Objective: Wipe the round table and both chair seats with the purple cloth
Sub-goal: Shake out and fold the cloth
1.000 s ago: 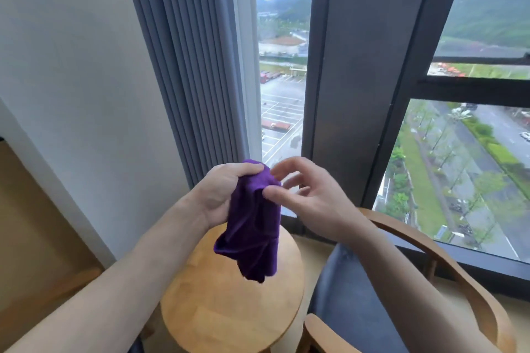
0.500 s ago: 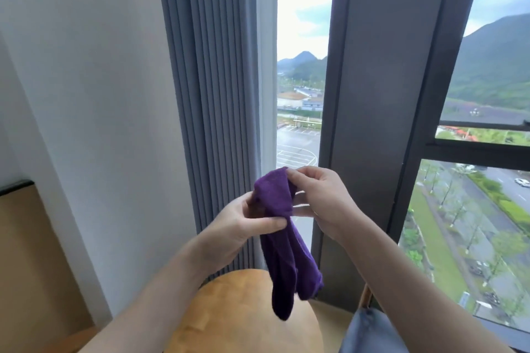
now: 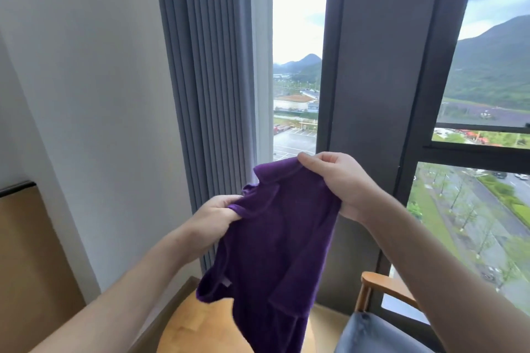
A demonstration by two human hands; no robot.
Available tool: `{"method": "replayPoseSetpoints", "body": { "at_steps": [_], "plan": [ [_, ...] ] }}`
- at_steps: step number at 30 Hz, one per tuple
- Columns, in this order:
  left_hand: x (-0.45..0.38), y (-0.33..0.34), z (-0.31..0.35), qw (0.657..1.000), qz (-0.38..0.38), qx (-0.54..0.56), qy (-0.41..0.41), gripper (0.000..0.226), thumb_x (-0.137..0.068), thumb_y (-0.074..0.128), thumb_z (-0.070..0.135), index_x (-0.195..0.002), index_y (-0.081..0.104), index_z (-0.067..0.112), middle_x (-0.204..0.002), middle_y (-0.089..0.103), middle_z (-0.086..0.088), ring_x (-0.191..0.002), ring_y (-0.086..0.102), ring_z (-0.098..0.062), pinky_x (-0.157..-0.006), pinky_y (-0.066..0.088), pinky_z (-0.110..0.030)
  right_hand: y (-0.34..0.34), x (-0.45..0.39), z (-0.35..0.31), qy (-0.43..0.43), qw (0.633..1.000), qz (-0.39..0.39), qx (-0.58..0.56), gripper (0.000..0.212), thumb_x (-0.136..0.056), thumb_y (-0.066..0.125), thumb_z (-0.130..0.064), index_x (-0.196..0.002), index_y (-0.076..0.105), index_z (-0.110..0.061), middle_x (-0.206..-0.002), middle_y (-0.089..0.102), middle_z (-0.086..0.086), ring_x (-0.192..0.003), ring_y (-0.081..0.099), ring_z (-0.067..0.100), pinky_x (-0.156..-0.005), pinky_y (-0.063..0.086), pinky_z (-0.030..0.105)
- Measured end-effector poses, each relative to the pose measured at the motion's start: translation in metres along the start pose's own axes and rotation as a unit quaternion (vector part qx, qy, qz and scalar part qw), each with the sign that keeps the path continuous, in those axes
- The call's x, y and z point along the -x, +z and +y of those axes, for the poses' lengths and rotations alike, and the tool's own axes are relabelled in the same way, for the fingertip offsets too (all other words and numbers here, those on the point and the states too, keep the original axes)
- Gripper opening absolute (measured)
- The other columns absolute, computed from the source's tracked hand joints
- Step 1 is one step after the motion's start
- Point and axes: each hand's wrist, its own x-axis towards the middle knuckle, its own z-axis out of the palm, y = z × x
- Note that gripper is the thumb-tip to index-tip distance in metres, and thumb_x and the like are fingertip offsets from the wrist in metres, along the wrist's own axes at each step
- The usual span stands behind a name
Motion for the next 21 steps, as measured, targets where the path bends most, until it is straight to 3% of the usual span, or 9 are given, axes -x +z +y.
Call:
{"method": "replayPoseSetpoints", "body": {
  "at_steps": [3,5,9,15,18,21],
  "plan": [
    [-0.003,-0.011,-0.003,0.998,0.040,-0.037,-0.006,0.042,-0.102,0.045,0.000,-0.106,0.080,0.023,-0.110,0.078,-0.008,-0.104,0.074,-0.024,-0.084,0.058,-0.031,-0.024,0.001,-0.007,0.028,0.996,-0.071,0.035,0.022,-0.086,0.080,-0.008,-0.103,0.069,0.001,-0.099,0.077,0.021,-0.084,0.076,0.031,-0.073,0.063,0.042],
    [-0.005,-0.018,-0.004,0.997,0.069,-0.037,-0.013,0.040,-0.104,0.047,0.006,-0.104,0.081,0.028,-0.108,0.079,-0.006,-0.102,0.075,-0.021,-0.081,0.058,-0.028,-0.033,-0.001,-0.008,0.025,0.995,-0.068,0.066,0.020,-0.086,0.074,0.003,-0.105,0.069,0.001,-0.099,0.076,0.023,-0.081,0.076,0.030,-0.071,0.063,0.040],
    [-0.008,-0.031,-0.015,0.992,0.116,-0.042,-0.034,0.029,-0.105,0.051,0.014,-0.104,0.080,0.021,-0.105,0.079,-0.006,-0.099,0.075,-0.023,-0.078,0.055,-0.030,-0.034,-0.010,-0.007,-0.019,0.992,-0.029,0.118,0.005,-0.091,0.072,-0.005,-0.093,0.071,-0.008,-0.087,0.076,0.017,-0.075,0.073,0.027,-0.073,0.062,0.042],
    [-0.006,-0.046,-0.050,0.975,0.156,-0.139,-0.081,0.037,-0.102,0.040,-0.002,-0.103,0.074,0.011,-0.095,0.078,-0.011,-0.090,0.072,-0.030,-0.082,0.060,-0.043,-0.029,-0.021,-0.009,-0.086,0.990,-0.011,0.115,0.012,-0.086,0.078,-0.019,-0.078,0.071,-0.026,-0.080,0.075,0.009,-0.069,0.070,0.025,-0.069,0.059,0.043],
    [-0.005,-0.046,-0.075,0.964,0.166,-0.177,-0.106,0.047,-0.092,0.029,-0.015,-0.096,0.071,0.006,-0.093,0.073,-0.017,-0.082,0.068,-0.031,-0.067,0.056,-0.036,-0.022,-0.024,-0.016,-0.096,0.992,-0.022,0.075,0.008,-0.079,0.080,-0.025,-0.078,0.072,-0.026,-0.082,0.073,0.011,-0.071,0.070,0.028,-0.071,0.059,0.045],
    [0.000,-0.037,-0.111,0.958,0.147,-0.203,-0.139,0.045,-0.088,0.030,-0.020,-0.094,0.069,0.003,-0.092,0.071,-0.017,-0.077,0.065,-0.025,-0.058,0.053,-0.027,-0.009,-0.030,-0.024,-0.102,0.993,-0.026,0.055,0.012,-0.086,0.080,-0.020,-0.078,0.072,-0.026,-0.082,0.071,0.010,-0.072,0.069,0.028,-0.074,0.059,0.048]
  ]
}}
